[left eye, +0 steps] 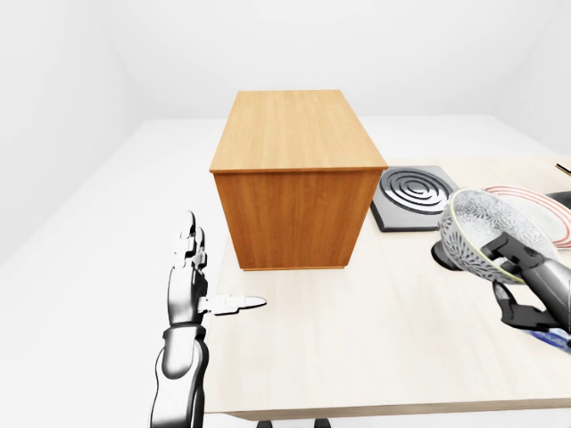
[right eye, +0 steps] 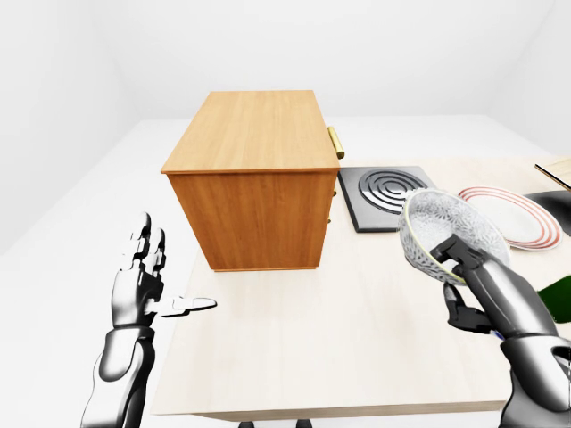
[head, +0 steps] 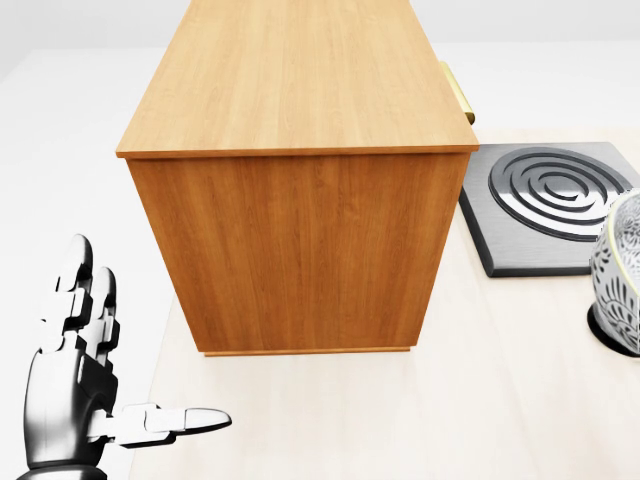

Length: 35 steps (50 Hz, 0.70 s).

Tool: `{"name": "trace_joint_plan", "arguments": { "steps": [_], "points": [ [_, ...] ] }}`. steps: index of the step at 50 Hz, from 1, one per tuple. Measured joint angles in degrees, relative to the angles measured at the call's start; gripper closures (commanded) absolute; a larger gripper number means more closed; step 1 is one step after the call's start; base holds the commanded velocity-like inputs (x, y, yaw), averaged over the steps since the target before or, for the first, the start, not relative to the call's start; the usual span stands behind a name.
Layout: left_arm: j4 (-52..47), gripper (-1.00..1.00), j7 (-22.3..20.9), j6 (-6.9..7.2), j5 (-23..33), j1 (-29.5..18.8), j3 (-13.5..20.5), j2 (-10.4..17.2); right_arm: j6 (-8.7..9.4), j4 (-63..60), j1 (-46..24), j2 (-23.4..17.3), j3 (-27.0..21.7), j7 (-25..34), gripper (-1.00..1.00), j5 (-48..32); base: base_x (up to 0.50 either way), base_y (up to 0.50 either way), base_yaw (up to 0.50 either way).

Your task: Put the bowl on the top of the cabinet.

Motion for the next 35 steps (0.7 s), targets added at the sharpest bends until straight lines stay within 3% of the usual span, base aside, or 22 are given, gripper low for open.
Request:
{"name": "trace_joint_plan", "arguments": {
  "steps": [8, 17, 23, 29, 35],
  "points": [
    [0.1, -1.0, 0.1, 0.0, 0.0, -0.1, 0.0, 0.0, 2.76, -4.0, -7.1, -6.5, -0.1, 0.0, 1.0, 2.2, 0.0, 0.0, 0.0],
    [0.5, -1.0, 0.1, 0.0, -0.1, -0.4, 0.0, 0.0, 5.55, 8.7, -23.5, -19.1, 8.5, 0.0, 1.0, 1.1, 0.0, 0.0, 0.0],
    [0.8, -1.0, 0.1, 0.0, -0.3, -0.5, 0.1, 0.1, 3.97, 27.7, -41.7, -25.2, 18.0, -1.4, 1.0, -1.7, 0.0, 0.0, 0.0],
    [0.9, -1.0, -0.1, 0.0, -0.5, -0.6, 0.0, 0.1, 0.17, 48.4, -61.7, -27.7, 26.8, -5.7, 1.0, -7.3, 0.0, 0.0, 0.0],
    [1.1, -1.0, -0.2, 0.0, -0.6, -0.6, 0.1, 0.1, -0.1, 68.8, -81.1, -27.6, 33.0, -12.3, 1.0, -13.8, 0.0, 0.0, 0.0]
  ]
}}
